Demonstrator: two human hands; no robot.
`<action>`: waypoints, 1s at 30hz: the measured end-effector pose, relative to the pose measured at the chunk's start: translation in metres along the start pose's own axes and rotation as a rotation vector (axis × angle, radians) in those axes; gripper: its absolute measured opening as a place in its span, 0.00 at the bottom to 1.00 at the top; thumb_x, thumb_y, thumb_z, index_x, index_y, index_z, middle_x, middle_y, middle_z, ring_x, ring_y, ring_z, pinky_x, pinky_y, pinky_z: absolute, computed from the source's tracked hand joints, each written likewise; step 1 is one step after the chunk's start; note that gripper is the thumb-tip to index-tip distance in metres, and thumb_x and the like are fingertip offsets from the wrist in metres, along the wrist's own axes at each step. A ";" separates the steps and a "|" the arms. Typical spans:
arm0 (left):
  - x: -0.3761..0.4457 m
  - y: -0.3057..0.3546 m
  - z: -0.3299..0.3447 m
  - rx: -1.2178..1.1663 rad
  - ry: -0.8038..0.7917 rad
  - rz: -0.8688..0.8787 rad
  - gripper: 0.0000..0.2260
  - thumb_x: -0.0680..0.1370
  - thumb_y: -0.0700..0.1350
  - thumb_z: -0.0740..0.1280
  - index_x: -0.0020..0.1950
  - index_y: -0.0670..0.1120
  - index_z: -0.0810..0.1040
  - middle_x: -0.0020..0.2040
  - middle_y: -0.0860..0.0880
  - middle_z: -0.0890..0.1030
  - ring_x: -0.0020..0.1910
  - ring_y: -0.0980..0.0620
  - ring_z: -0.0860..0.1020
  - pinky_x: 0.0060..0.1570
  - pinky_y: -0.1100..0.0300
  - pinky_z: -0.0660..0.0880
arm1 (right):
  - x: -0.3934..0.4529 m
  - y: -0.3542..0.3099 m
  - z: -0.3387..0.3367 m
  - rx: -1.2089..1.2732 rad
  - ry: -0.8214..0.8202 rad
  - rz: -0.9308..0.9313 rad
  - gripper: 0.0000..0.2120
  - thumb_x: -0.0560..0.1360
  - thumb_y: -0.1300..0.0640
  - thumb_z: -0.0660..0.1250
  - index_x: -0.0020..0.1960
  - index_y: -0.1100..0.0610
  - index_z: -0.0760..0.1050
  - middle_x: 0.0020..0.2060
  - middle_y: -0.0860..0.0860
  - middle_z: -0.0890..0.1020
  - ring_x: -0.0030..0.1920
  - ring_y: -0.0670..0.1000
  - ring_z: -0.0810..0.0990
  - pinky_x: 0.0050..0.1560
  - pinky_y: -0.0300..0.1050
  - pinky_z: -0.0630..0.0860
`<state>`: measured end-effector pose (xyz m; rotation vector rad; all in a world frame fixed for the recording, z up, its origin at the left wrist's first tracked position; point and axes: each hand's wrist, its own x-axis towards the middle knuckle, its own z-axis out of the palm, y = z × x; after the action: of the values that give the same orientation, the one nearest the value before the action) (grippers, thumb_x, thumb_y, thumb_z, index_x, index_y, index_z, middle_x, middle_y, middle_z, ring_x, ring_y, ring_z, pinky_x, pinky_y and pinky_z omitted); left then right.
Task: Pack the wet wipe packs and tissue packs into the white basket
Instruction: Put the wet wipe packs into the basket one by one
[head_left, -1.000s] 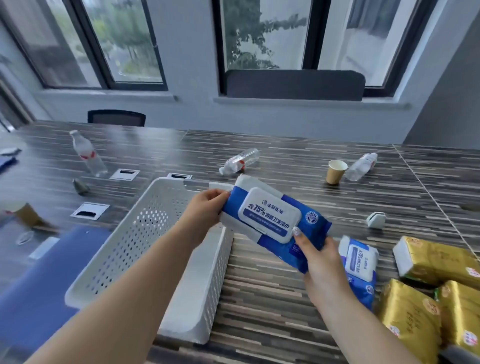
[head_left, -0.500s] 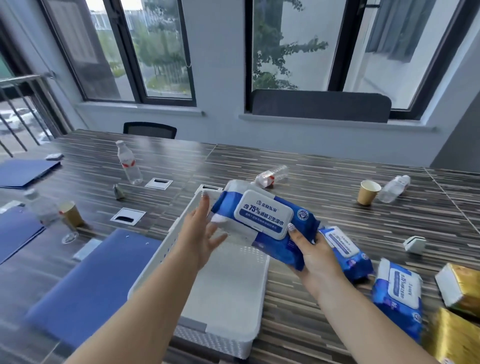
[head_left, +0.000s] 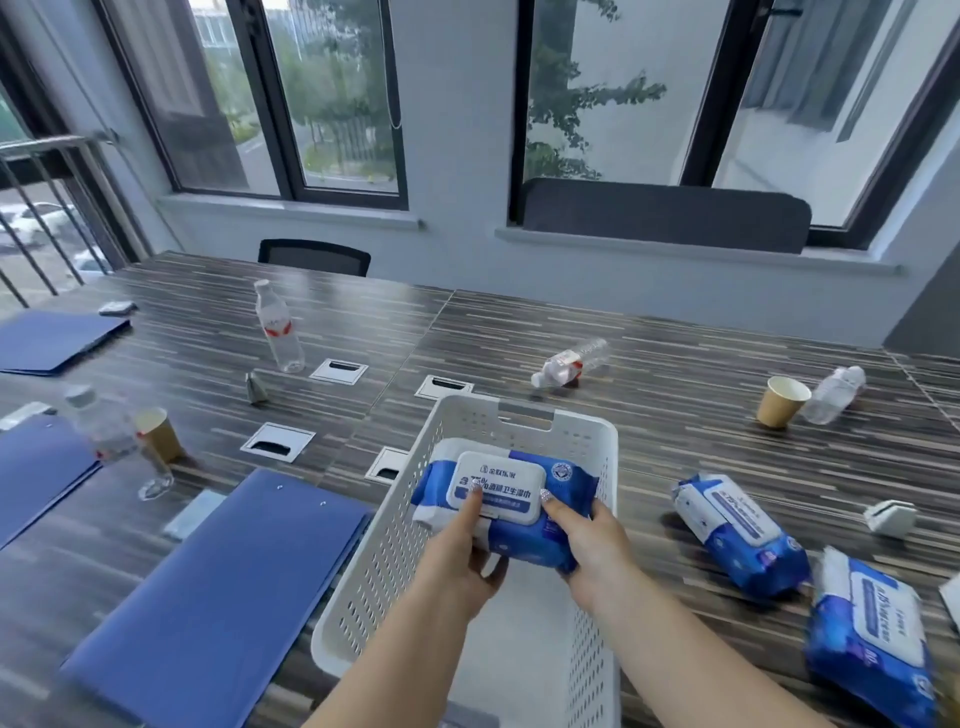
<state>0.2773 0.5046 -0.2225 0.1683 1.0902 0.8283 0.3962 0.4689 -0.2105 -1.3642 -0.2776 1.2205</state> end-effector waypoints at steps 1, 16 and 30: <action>0.007 -0.001 -0.002 -0.012 0.010 -0.025 0.16 0.72 0.49 0.73 0.57 0.47 0.76 0.47 0.47 0.82 0.45 0.50 0.79 0.43 0.52 0.74 | 0.005 0.004 0.003 0.004 0.011 0.012 0.10 0.74 0.64 0.68 0.54 0.54 0.74 0.44 0.54 0.83 0.42 0.55 0.82 0.39 0.49 0.78; 0.107 -0.003 0.002 -0.061 0.115 -0.139 0.20 0.74 0.46 0.72 0.63 0.46 0.72 0.52 0.43 0.80 0.44 0.48 0.78 0.50 0.50 0.73 | 0.091 0.048 0.021 0.055 0.234 0.163 0.07 0.78 0.60 0.64 0.53 0.51 0.73 0.44 0.55 0.81 0.45 0.60 0.80 0.53 0.61 0.77; 0.175 -0.003 -0.003 0.014 0.191 -0.129 0.11 0.75 0.41 0.70 0.56 0.44 0.75 0.44 0.43 0.80 0.41 0.45 0.78 0.43 0.51 0.77 | 0.155 0.096 0.026 -0.009 0.350 0.112 0.05 0.77 0.61 0.65 0.51 0.53 0.76 0.45 0.59 0.83 0.47 0.62 0.82 0.52 0.63 0.79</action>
<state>0.3113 0.6187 -0.3509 0.0300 1.2726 0.7317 0.3934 0.5806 -0.3567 -1.5886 0.0403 1.0482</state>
